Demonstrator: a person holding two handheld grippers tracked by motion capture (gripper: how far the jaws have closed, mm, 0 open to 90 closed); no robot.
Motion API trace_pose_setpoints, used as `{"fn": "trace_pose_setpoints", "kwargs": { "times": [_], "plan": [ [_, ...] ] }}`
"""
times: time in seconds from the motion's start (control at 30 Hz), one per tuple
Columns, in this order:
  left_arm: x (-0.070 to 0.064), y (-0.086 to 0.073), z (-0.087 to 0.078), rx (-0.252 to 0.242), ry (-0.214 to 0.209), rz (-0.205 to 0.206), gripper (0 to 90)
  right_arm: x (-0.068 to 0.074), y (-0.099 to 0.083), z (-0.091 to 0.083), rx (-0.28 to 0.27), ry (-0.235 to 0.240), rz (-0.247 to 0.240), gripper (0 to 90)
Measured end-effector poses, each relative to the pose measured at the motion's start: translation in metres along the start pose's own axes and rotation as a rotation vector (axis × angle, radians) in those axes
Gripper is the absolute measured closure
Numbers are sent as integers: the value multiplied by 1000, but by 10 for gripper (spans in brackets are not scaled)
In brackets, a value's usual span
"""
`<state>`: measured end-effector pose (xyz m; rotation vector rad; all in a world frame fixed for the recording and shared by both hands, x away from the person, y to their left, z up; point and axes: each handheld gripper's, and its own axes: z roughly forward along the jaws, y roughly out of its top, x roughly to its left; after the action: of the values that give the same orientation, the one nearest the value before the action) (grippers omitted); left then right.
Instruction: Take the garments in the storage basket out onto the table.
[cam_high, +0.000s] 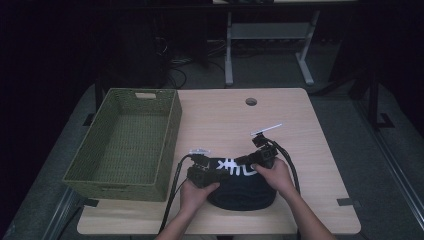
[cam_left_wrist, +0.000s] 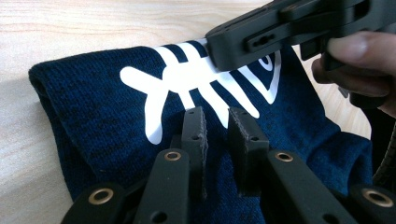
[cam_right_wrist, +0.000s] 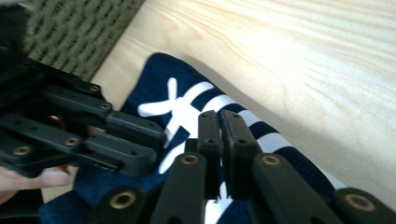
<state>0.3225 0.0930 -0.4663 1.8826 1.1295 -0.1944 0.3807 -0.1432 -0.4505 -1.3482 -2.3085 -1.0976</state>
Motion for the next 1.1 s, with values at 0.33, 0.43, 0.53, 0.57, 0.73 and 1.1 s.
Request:
{"fn": "trace_pose_setpoints", "kwargs": {
  "times": [0.33, 0.43, 0.53, 0.57, 0.73, 1.1],
  "plan": [
    [-10, 0, -17, -33, -33, 23, 747, 8, -10, -22, -25, 79, -29, 801],
    [-15, -4, -24, -35, -49, 36, 749, 10, -22, -34, -32, 97, -35, 801],
    [-20, -10, -28, -28, -66, 48, 751, 12, -37, -43, -27, 126, -39, 793],
    [-22, -12, -30, -27, -71, 55, 751, 13, -43, -45, -26, 136, -42, 789],
    [-31, -24, -32, 8, -115, 71, 748, 20, -69, -50, -11, 171, -65, 784],
    [-32, -42, -27, 82, -97, 119, 731, 9, -110, -47, -12, 186, -10, 800]
  ]
}}
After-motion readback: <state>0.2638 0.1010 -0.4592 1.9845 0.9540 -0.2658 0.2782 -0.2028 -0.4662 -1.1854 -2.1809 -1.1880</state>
